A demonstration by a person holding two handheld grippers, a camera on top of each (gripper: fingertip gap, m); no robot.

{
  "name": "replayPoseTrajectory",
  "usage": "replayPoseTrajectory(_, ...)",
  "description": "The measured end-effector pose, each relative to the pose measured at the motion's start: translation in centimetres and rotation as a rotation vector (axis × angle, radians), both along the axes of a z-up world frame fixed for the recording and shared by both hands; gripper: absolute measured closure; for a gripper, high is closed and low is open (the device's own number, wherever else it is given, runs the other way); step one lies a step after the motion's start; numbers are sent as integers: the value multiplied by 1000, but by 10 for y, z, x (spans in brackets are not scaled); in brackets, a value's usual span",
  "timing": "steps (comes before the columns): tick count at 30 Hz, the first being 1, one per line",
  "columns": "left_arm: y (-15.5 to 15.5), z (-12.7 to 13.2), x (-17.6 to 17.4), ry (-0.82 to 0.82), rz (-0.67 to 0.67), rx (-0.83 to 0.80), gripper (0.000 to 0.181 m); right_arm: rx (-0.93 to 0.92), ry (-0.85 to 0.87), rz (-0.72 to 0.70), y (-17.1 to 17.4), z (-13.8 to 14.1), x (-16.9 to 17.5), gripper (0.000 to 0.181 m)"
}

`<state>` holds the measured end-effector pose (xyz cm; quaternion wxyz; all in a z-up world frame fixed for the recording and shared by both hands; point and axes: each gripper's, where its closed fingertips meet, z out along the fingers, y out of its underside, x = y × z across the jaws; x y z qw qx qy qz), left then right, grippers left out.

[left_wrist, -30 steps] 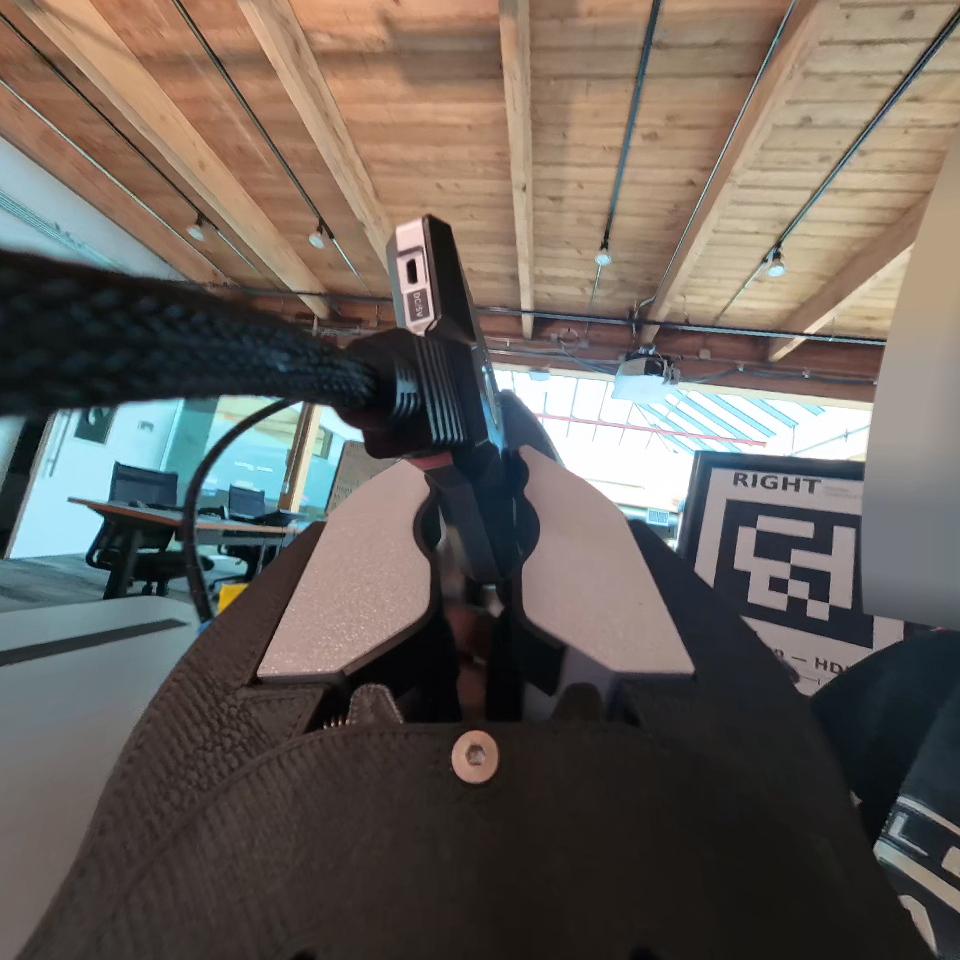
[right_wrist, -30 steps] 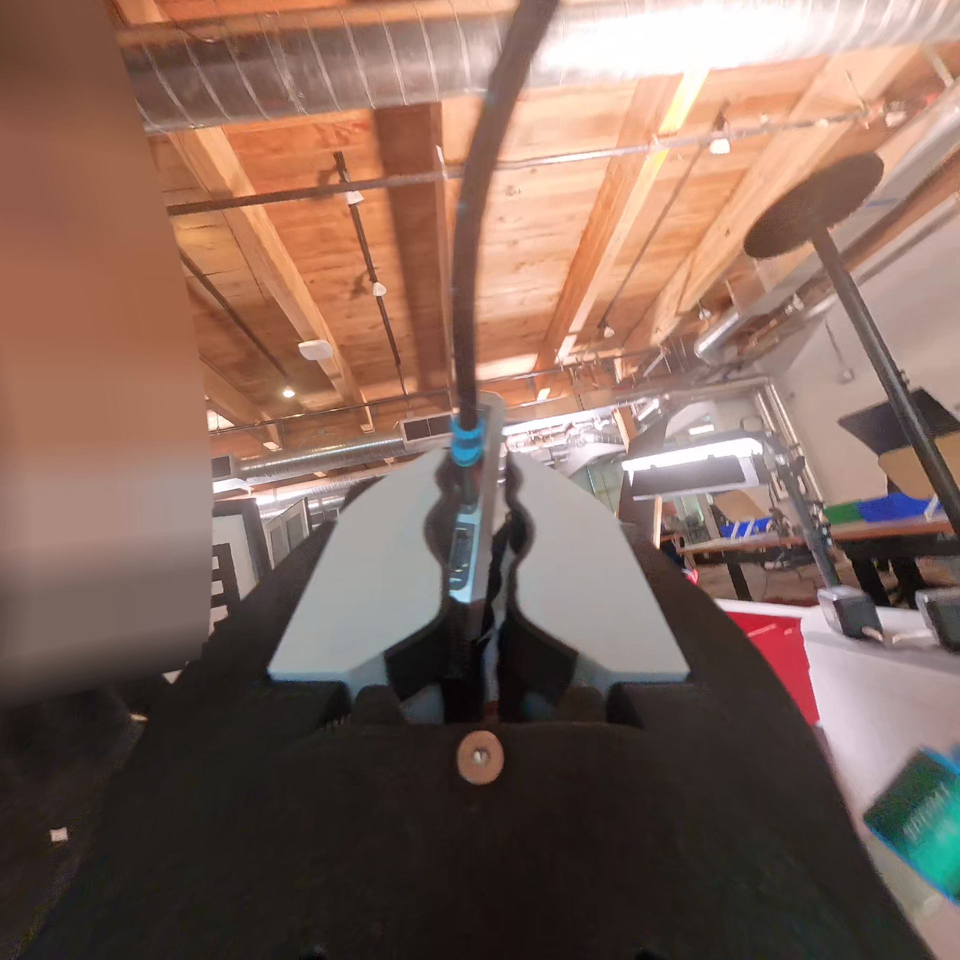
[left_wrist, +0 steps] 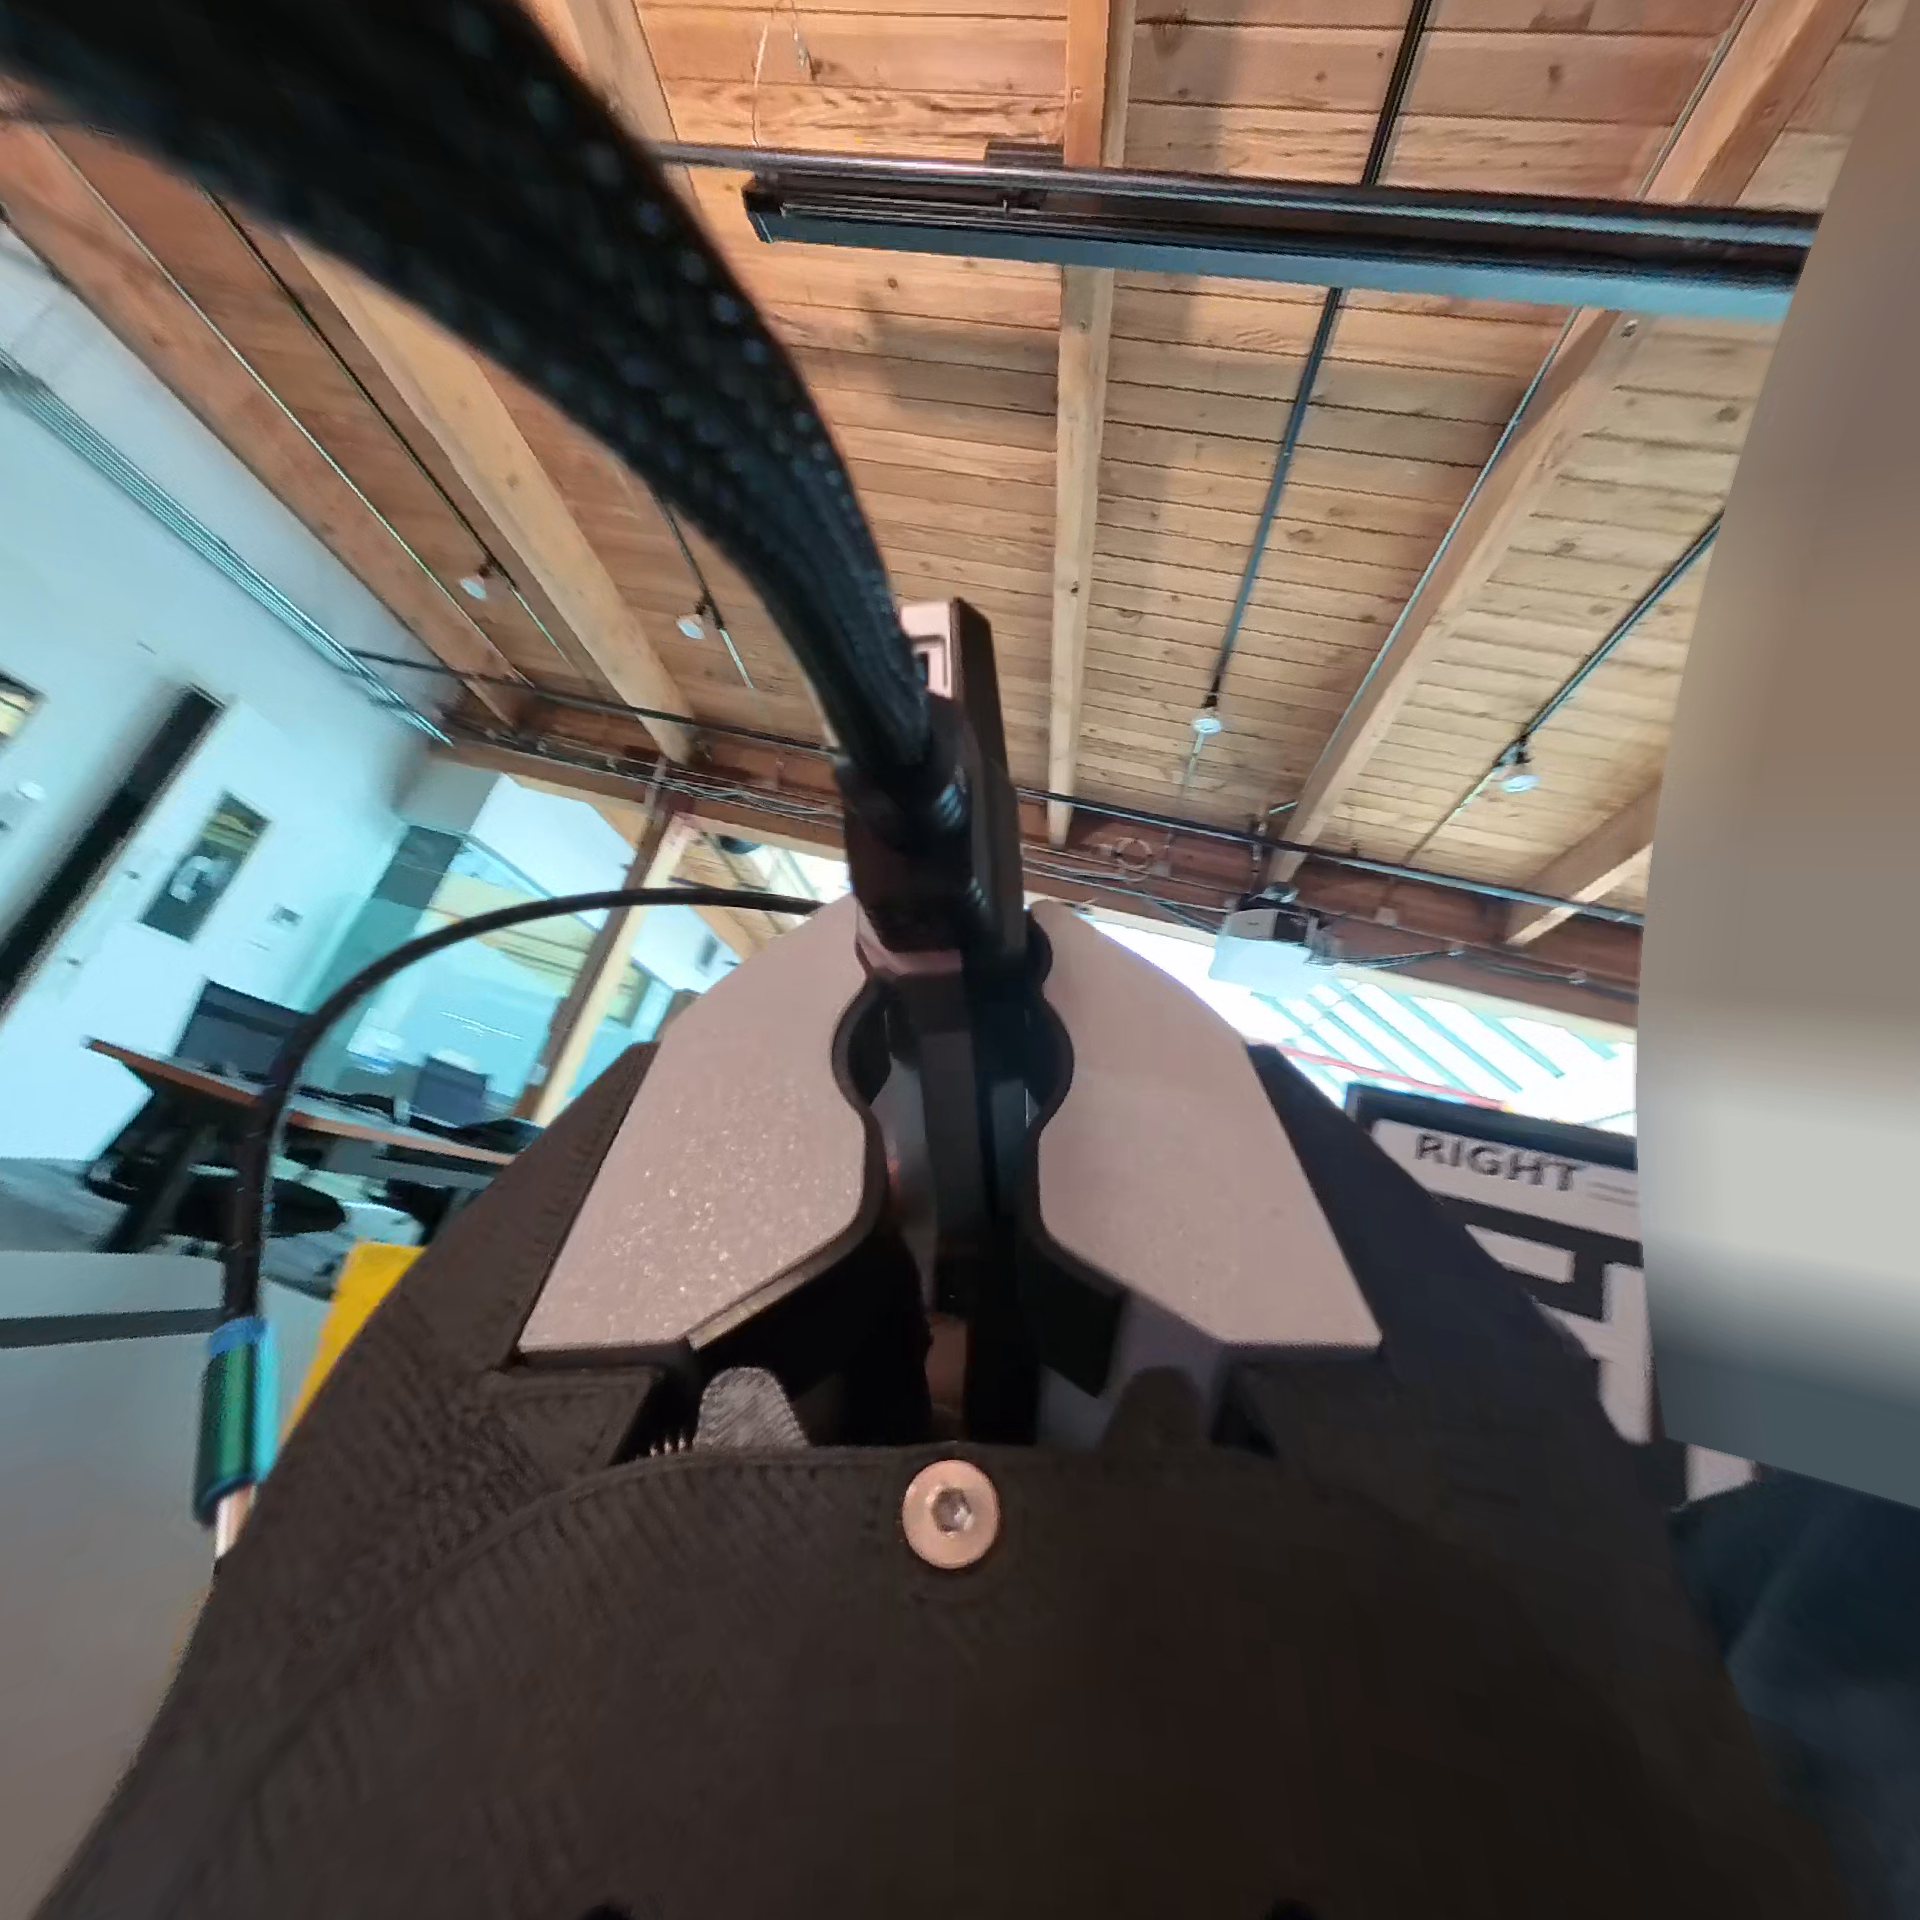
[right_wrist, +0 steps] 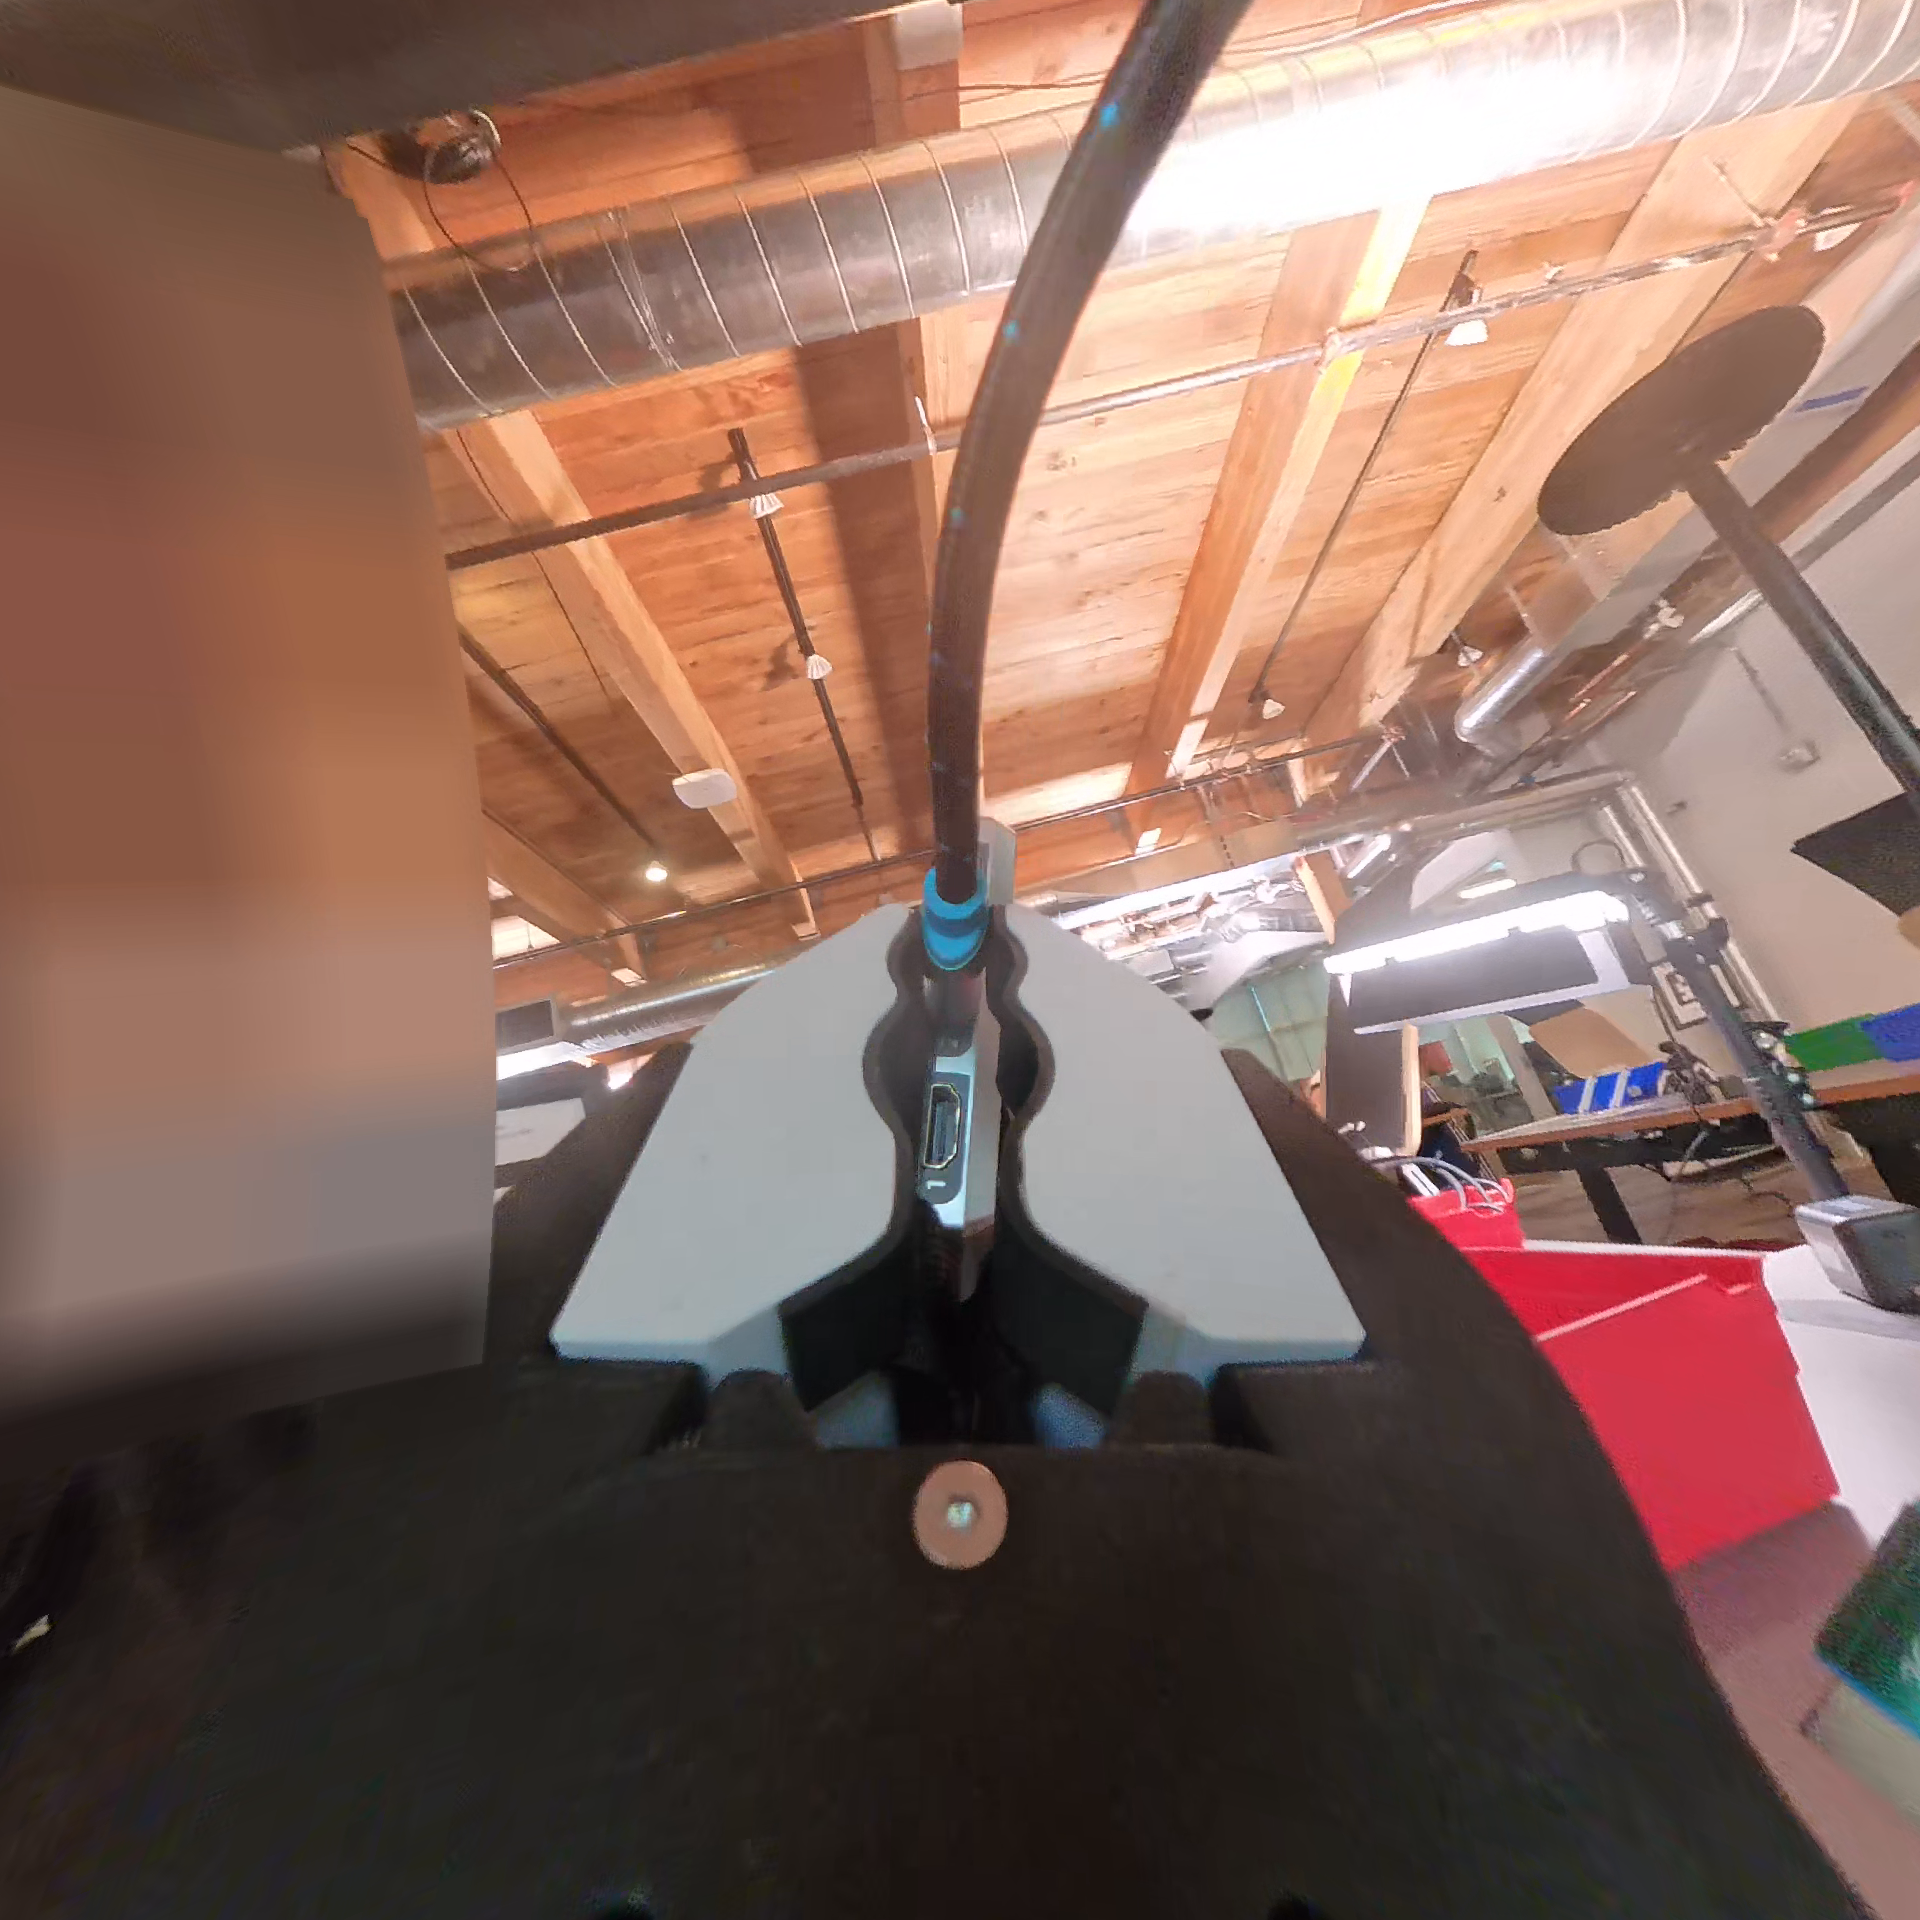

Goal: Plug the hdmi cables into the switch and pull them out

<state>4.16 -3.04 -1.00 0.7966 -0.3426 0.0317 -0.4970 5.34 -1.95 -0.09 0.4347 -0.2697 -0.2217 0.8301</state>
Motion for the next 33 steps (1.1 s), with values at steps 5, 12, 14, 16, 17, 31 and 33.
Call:
replayPoseTrajectory(5,-5,25,2,-55,-63,40,162,102,76,-65,-6,30,5,172)
replayPoseTrajectory(12,-57,70,-27,-134,7,347,161,-154,411,10,18,78,49,170)
replayPoseTrajectory(14,-63,79,-67,-175,167,379,161,-271,479,111,41,85,69,170)
replayPoseTrajectory(16,-58,79,-89,-142,232,353,161,-87,352,-90,30,85,54,170)
replayPoseTrajectory(17,-55,78,-94,-112,261,335,160,-59,302,-72,25,85,46,170)
replayPoseTrajectory(31,-76,84,-87,71,297,347,158,574,-644,-439,58,25,73,168)
replayPoseTrajectory(33,-70,80,-85,88,263,307,158,557,-657,-582,76,30,95,168)
